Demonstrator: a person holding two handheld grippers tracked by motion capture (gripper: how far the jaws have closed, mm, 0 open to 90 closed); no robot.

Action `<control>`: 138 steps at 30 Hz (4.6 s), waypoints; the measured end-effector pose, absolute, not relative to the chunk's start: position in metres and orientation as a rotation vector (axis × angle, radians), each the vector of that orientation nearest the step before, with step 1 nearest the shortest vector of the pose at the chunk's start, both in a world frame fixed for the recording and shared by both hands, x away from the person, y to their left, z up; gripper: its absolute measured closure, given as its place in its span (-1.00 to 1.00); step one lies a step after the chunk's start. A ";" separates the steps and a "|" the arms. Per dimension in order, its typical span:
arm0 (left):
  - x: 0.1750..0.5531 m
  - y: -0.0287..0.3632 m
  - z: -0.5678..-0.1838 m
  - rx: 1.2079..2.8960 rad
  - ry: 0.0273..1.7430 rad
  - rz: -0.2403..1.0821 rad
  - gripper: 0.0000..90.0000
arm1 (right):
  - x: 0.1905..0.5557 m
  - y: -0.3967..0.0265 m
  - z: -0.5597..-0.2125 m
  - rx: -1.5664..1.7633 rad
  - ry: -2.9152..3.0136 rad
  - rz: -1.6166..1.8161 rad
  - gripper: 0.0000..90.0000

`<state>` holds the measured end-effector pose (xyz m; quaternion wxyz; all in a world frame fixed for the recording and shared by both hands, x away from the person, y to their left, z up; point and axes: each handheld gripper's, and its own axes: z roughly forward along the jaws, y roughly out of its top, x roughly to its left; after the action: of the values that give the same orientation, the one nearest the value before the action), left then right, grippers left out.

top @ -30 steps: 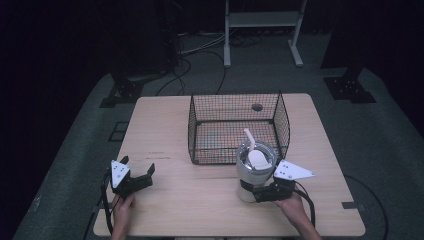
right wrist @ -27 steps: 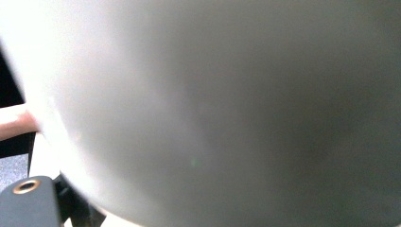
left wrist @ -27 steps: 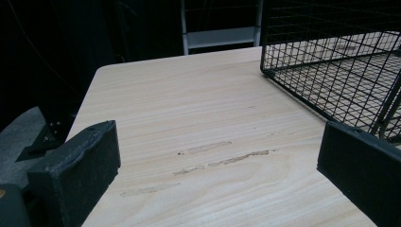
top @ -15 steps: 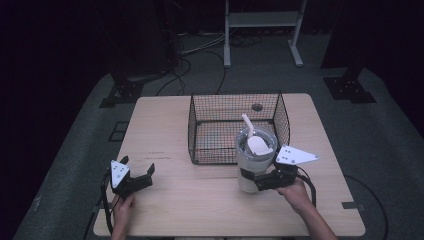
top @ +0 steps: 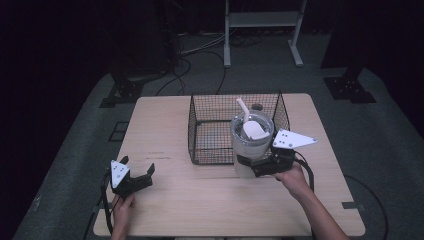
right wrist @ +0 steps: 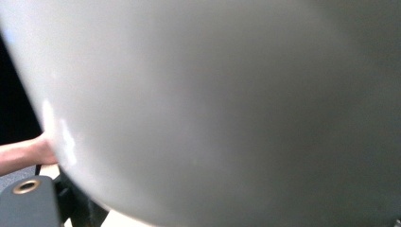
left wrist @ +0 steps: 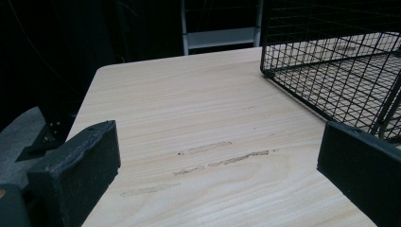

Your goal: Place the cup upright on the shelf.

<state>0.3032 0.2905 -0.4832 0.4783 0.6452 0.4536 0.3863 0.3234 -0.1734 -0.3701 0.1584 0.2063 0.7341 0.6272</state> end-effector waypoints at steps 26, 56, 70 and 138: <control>0.303 0.291 -0.483 1.570 1.108 0.943 -1.00 | 0.379 -0.154 -0.330 0.566 2.119 1.796 -0.81; 0.303 0.292 -0.483 1.578 1.106 0.940 -1.00 | 0.447 -0.126 -0.327 0.573 2.162 1.771 -0.81; 0.303 0.291 -0.483 1.570 1.106 0.937 -1.00 | 0.473 -0.115 -0.333 0.567 2.202 1.749 -0.81; 0.303 0.292 -0.483 1.570 1.098 0.937 -1.00 | 0.533 -0.084 -0.417 0.550 2.504 1.616 -0.81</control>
<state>0.3025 0.2918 -0.4834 0.4835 0.6443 0.4509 0.3845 0.5330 -0.0845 -0.4172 0.0555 0.1812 0.8250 0.5323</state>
